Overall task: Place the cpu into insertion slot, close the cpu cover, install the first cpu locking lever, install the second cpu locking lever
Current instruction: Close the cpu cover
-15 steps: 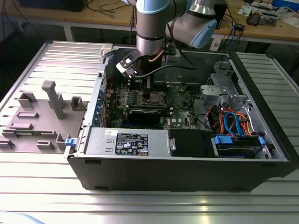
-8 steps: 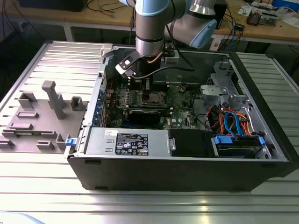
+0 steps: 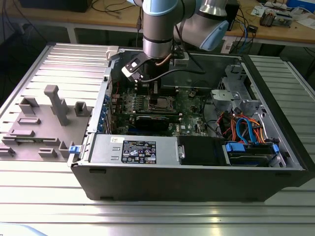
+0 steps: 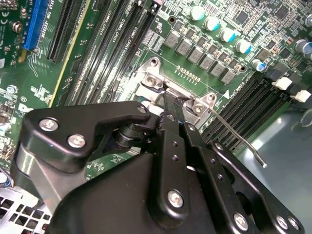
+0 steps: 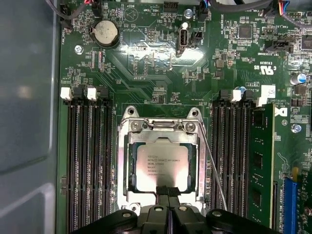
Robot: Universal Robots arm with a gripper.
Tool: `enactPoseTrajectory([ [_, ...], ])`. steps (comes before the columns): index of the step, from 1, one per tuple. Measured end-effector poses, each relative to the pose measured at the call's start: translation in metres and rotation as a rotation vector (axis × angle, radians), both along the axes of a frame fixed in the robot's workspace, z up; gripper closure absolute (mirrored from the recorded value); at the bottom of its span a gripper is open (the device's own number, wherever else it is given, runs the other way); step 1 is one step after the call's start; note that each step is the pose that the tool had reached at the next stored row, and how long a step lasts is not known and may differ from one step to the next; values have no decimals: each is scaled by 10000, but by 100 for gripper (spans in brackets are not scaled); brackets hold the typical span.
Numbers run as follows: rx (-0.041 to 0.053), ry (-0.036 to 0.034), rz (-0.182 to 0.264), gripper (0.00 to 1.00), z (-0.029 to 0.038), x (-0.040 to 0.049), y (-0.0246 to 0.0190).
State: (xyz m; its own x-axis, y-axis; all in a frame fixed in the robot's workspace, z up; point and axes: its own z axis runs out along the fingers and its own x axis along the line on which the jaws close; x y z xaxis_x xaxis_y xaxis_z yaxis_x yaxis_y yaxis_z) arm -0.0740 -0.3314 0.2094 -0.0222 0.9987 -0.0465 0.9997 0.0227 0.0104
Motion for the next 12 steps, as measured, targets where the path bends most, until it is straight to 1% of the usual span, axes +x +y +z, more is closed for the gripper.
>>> enactPoseTrajectory([
  [3,2,-2,2,89,3,3,0],
  [5,-2,5,0,89,5,24,0],
  [7,0,12,0,89,5,61,0],
  [9,0,30,0,89,4,137,0],
  [12,1,55,2,89,4,205,0],
])
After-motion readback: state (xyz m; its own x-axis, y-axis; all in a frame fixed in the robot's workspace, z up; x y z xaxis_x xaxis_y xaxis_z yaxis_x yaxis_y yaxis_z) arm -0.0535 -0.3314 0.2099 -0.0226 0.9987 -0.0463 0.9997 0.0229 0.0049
